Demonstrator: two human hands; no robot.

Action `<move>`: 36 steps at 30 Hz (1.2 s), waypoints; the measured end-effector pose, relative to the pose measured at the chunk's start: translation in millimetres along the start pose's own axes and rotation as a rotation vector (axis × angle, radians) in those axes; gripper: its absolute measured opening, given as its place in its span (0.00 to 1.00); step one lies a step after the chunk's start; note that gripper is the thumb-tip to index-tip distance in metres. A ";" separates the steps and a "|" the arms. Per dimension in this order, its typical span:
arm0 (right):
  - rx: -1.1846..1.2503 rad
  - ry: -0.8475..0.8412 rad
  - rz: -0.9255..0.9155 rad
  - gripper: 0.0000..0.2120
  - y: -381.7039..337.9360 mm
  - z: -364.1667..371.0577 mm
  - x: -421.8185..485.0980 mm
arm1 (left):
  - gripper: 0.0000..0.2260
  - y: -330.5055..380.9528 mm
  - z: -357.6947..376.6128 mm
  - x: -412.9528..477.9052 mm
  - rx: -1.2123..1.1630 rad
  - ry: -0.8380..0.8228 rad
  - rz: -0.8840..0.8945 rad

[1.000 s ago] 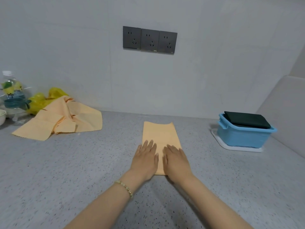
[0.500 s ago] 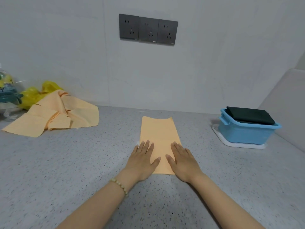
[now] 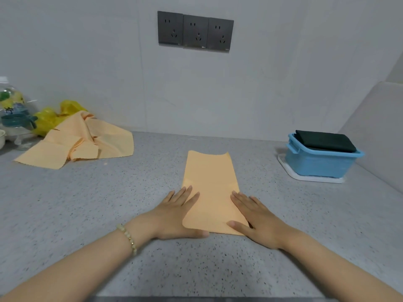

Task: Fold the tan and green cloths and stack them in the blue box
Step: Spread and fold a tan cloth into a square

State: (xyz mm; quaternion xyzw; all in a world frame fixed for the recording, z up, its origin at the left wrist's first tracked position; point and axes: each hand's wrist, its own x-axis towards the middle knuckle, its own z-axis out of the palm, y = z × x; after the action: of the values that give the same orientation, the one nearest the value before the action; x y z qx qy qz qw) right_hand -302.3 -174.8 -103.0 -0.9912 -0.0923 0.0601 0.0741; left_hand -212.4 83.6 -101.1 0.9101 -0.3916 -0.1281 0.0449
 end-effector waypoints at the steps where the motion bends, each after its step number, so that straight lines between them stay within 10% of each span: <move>1: 0.000 -0.009 -0.009 0.42 1.8 -1.9 -4.0 | 0.53 -2.6 -2.6 -1.9 0.011 -0.015 0.006; 8: -0.091 -0.104 -0.043 0.49 4.6 -13.4 -11.4 | 0.49 -11.5 -16.9 -1.1 0.072 -0.117 0.020; 24: -0.008 0.331 -0.053 0.08 10.6 -24.6 33.8 | 0.30 -12.4 -25.8 19.3 0.188 0.265 0.048; 29: -0.106 0.268 -0.154 0.17 17.7 -17.9 26.7 | 0.35 -14.4 -23.6 9.8 0.365 0.199 0.129; 36: 0.236 0.254 -0.119 0.11 6.3 -16.4 -5.4 | 0.16 -11.6 -23.5 -16.9 -0.038 0.209 0.143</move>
State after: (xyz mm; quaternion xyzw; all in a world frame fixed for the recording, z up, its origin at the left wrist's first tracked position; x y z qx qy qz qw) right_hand -304.2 -184.2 -87.4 -0.9679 -0.1331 -0.0598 0.2045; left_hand -209.1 103.4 -77.2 0.8872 -0.4462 -0.0364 0.1115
